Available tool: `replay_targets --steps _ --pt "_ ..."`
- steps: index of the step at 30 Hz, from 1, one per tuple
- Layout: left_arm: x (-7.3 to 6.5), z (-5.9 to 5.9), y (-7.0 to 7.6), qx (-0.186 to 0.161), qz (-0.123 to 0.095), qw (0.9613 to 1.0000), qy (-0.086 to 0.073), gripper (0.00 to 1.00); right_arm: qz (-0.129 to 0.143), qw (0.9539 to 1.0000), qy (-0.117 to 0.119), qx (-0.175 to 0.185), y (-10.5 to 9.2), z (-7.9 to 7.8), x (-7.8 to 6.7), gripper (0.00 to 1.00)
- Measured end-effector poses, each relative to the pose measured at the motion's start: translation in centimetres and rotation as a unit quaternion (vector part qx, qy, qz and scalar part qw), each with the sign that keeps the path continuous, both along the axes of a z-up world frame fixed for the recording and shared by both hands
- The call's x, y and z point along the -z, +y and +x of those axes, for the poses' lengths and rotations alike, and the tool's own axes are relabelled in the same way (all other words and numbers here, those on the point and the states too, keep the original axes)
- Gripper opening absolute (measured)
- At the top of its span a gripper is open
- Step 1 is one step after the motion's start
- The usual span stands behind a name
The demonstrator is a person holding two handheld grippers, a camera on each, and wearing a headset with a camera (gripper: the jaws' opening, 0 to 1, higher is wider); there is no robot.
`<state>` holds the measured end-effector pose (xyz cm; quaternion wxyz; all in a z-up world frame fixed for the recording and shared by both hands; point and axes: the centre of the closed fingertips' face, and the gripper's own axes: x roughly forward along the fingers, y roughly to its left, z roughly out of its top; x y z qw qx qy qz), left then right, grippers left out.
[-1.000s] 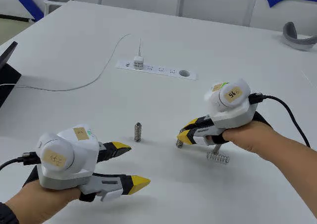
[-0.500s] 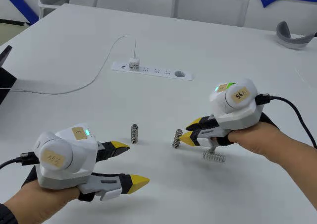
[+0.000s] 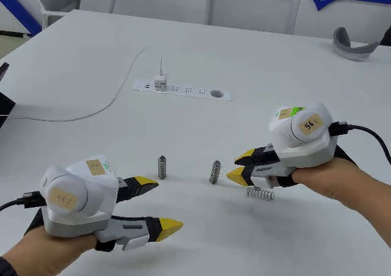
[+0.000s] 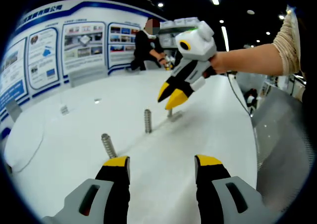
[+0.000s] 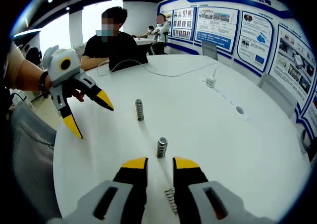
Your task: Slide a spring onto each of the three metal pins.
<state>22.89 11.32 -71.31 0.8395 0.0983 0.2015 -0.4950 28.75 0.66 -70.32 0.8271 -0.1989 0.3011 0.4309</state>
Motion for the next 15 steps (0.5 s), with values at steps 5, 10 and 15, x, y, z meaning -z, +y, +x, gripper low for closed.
replay_targets --steps 5,10,15 --pt "-0.1 0.0 -0.1 0.002 0.001 1.0000 -0.001 0.53 0.000 1.0000 -0.002 0.005 -0.8 -0.6 -0.1 0.21" --pt "-0.3 -0.2 -0.5 0.005 0.001 1.0000 -0.003 0.54 0.003 0.9999 -0.004 0.011 -1.5 -1.2 -0.2 0.21" --pt "-0.4 -0.1 -0.5 0.006 0.002 1.0000 -0.005 0.53 0.006 0.9998 -0.008 0.018 -2.2 -1.7 -0.4 0.21"
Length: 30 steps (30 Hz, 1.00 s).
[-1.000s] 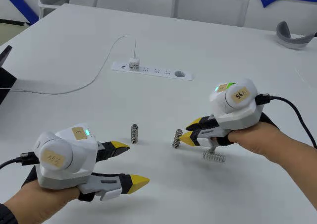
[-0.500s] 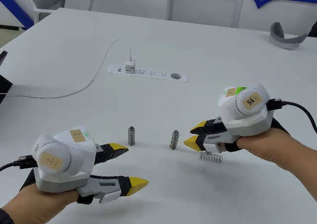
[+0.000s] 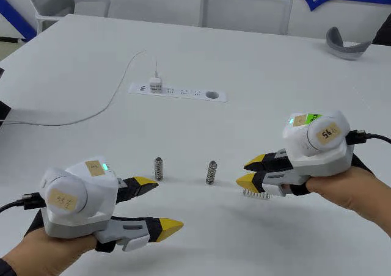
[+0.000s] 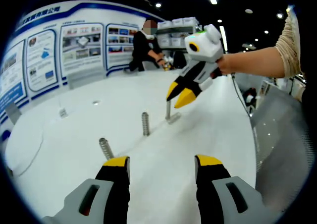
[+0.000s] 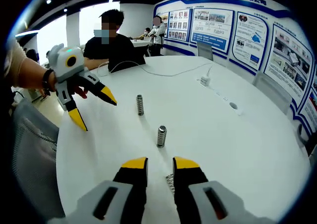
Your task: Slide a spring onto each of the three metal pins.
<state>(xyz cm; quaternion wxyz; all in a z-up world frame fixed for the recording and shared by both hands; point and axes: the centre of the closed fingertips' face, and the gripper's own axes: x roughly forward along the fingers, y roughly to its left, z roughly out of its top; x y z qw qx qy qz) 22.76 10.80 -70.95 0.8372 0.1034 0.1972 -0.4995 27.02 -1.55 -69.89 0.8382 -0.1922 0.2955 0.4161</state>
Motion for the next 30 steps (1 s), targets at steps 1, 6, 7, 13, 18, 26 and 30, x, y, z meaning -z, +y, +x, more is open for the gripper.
replay_targets --steps 1,6,7,13,18,26,30 --pt "0.0 0.0 0.0 0.000 0.000 1.0000 0.000 0.53 0.001 1.0000 -0.001 0.001 -0.1 -0.1 0.0 0.21" --pt "-0.2 0.0 -0.1 0.001 -0.001 1.0000 -0.002 0.53 -0.001 0.9999 -0.002 0.010 -1.2 -0.6 0.0 0.21" --pt "-0.3 0.0 -0.1 0.001 -0.001 1.0000 -0.002 0.53 -0.002 0.9999 -0.002 0.011 -1.4 -0.7 0.0 0.21" --pt "-0.4 -0.1 -0.3 0.002 -0.001 1.0000 -0.003 0.53 -0.003 0.9997 0.005 0.022 -2.6 -1.2 0.7 0.21" --pt "-0.5 0.0 -0.3 0.002 -0.001 1.0000 -0.004 0.53 -0.005 0.9994 0.013 0.031 -3.5 -1.3 1.5 0.21" --pt "-0.5 -0.1 -0.2 0.001 0.003 1.0000 -0.003 0.53 -0.006 0.9987 0.027 0.042 -4.6 -1.0 2.9 0.21" --pt "-0.5 0.0 -0.2 0.000 0.004 1.0000 -0.003 0.53 -0.008 0.9985 0.033 0.043 -4.9 -0.8 3.5 0.21"
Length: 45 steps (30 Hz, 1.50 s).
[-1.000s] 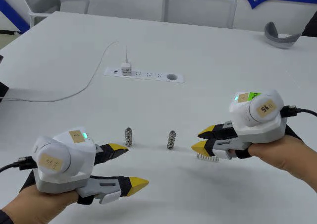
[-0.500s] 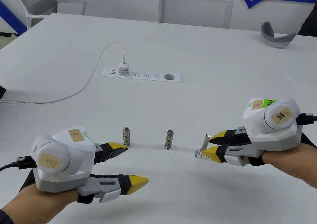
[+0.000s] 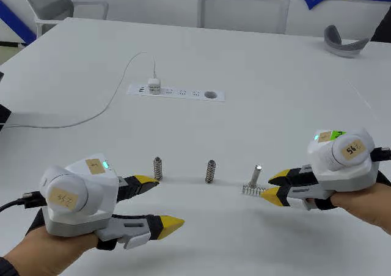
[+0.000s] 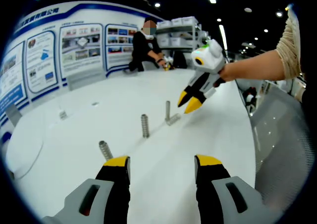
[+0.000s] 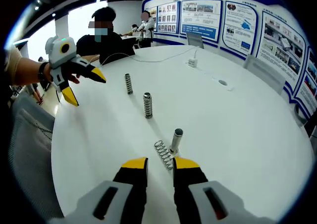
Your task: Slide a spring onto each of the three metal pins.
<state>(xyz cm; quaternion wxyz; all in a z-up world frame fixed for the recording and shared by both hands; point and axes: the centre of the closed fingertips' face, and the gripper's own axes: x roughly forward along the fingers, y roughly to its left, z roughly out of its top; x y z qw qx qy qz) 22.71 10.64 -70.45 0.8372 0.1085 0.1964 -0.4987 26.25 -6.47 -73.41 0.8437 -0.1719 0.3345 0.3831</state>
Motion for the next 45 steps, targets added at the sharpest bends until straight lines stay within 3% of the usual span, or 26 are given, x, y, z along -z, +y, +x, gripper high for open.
replay_targets --steps 25,45 --pt "0.4 -0.1 0.4 -0.008 0.007 0.9999 0.006 0.52 -0.025 0.9989 0.031 -0.023 -0.3 1.0 2.9 0.18" --pt "0.4 -0.3 0.4 -0.007 0.008 0.9999 0.006 0.51 -0.033 0.9980 0.042 -0.033 -0.2 0.3 3.2 0.14"
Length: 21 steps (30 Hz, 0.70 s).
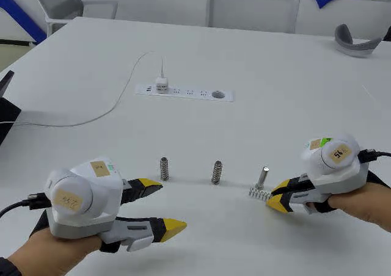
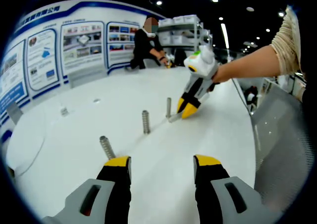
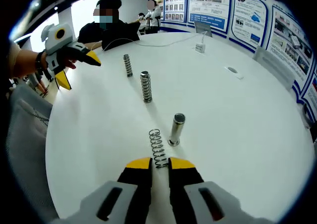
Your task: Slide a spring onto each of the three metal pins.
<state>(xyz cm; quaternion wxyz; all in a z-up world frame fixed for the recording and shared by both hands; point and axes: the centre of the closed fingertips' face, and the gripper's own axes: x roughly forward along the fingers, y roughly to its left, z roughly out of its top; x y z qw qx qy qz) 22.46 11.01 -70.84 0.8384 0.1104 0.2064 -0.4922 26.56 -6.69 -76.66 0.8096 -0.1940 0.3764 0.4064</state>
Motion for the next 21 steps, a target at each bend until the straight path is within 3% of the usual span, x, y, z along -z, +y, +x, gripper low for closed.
replay_targets --steps 14,21 --pt "0.2 -0.1 -0.3 0.006 0.000 1.0000 0.001 0.51 -0.001 1.0000 0.001 -0.004 0.2 -0.3 -0.2 0.12" --pt "0.2 -0.3 -1.1 0.018 -0.002 0.9998 0.000 0.50 0.002 0.9999 0.002 -0.014 0.7 -1.2 -0.8 0.11"
